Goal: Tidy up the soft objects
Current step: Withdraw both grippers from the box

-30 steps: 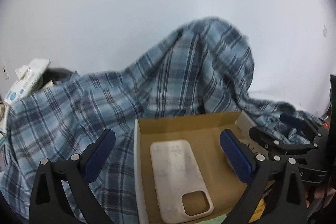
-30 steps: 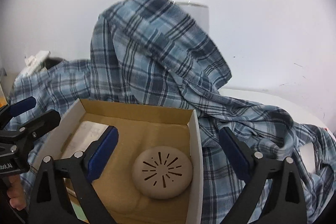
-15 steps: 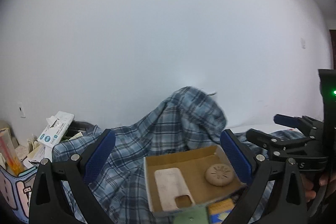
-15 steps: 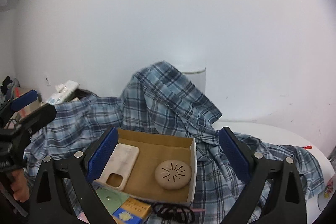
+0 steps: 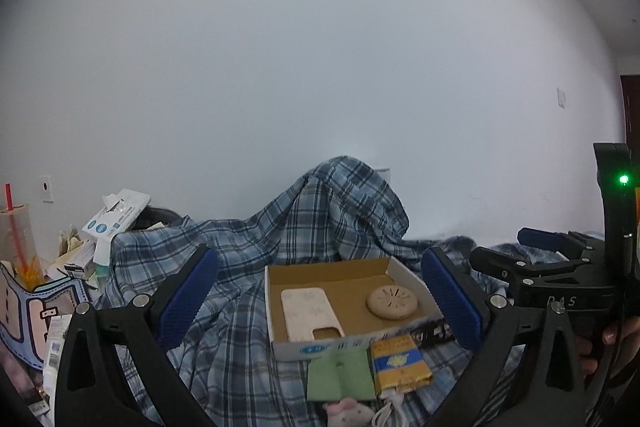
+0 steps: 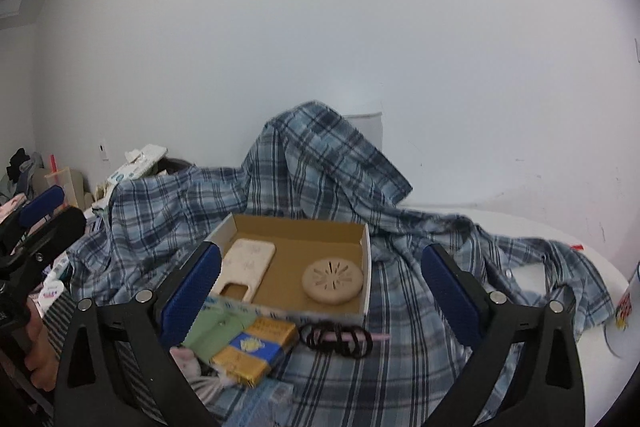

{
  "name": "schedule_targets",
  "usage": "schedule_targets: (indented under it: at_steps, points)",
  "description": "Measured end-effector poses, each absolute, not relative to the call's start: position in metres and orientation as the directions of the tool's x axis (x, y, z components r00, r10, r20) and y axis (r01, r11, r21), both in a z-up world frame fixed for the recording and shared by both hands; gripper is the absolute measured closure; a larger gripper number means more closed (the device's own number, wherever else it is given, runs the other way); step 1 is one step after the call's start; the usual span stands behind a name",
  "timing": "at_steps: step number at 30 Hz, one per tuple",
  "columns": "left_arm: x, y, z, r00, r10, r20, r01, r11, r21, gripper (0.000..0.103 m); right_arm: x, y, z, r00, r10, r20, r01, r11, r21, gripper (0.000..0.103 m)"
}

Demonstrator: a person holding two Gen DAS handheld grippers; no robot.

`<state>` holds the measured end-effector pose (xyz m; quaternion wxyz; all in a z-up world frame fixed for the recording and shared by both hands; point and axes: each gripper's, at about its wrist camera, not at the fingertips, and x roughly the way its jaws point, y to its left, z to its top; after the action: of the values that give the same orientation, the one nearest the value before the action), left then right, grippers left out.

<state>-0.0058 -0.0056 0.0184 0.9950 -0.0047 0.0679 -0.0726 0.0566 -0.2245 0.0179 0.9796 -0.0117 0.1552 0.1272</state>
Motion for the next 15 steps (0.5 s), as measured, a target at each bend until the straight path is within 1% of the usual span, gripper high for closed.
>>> schedule_targets:
  at_steps: [3, 5, 9, 15]
  points:
    - [-0.006, -0.004, 0.007, 0.979, -0.143, -0.142, 0.142, 0.990, -0.018, 0.000, 0.056, -0.225, 0.005, 0.918, 0.234, -0.321, -0.246, 0.969, 0.006, 0.003]
    - [-0.004, -0.001, 0.000, 0.977, -0.149, -0.150, 0.145, 0.989, -0.038, 0.000, 0.057, -0.226, -0.002, 0.917, 0.229, -0.328, -0.242, 0.970, -0.001, 0.003]
    - [0.003, 0.000, -0.010, 0.965, -0.198, -0.174, 0.189, 0.980, -0.066, 0.000, 0.062, -0.226, -0.016, 0.909, 0.224, -0.352, -0.243, 0.970, -0.009, 0.003]
    - [0.004, 0.000, -0.011, 0.967, -0.185, -0.177, 0.176, 0.982, -0.064, 0.000, 0.062, -0.223, -0.025, 0.904, 0.213, -0.370, -0.244, 0.969, -0.037, 0.003]
